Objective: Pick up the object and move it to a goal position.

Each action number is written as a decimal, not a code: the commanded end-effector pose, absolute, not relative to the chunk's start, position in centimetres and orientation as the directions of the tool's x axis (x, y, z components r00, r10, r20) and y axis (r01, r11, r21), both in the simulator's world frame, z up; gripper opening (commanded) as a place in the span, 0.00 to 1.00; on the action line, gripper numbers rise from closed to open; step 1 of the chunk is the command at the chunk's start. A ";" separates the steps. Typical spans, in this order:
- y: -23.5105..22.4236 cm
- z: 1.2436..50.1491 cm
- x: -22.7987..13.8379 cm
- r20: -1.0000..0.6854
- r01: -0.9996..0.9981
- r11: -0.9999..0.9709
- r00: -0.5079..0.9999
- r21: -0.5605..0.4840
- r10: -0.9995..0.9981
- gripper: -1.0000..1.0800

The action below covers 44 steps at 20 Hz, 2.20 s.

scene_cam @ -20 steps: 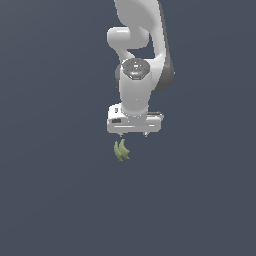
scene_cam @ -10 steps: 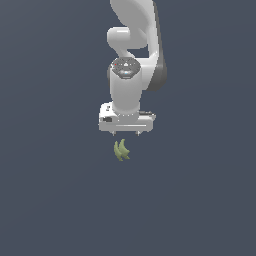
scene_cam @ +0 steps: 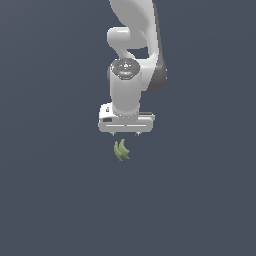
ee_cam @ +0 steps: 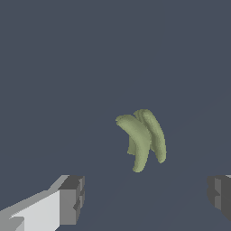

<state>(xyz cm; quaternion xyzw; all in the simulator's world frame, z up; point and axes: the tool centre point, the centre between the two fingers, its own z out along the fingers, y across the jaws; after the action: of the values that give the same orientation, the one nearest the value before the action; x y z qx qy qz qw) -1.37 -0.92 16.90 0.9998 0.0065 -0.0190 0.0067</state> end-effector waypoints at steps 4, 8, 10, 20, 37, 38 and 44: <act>-1.3 16.0 -1.2 -0.034 0.061 -0.998 0.998 0.011 0.061 0.96; -1.7 14.9 -1.0 -0.028 0.118 -0.993 0.993 0.008 0.118 0.96; -2.0 14.3 -0.9 -0.024 0.154 -0.988 0.988 0.006 0.154 0.96; -3.1 11.4 -0.5 -0.005 0.306 -0.952 0.952 0.001 0.306 0.96; -3.3 8.2 -0.5 0.000 0.341 -0.940 0.940 0.000 0.341 0.96; -3.4 7.7 -0.6 0.000 0.341 -0.940 0.940 0.000 0.341 0.96; -3.4 5.7 -0.5 0.000 0.342 -0.940 0.940 0.000 0.342 0.96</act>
<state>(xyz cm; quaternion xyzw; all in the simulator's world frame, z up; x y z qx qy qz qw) -0.59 -3.34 6.03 0.9848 0.1737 -0.0008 -0.0002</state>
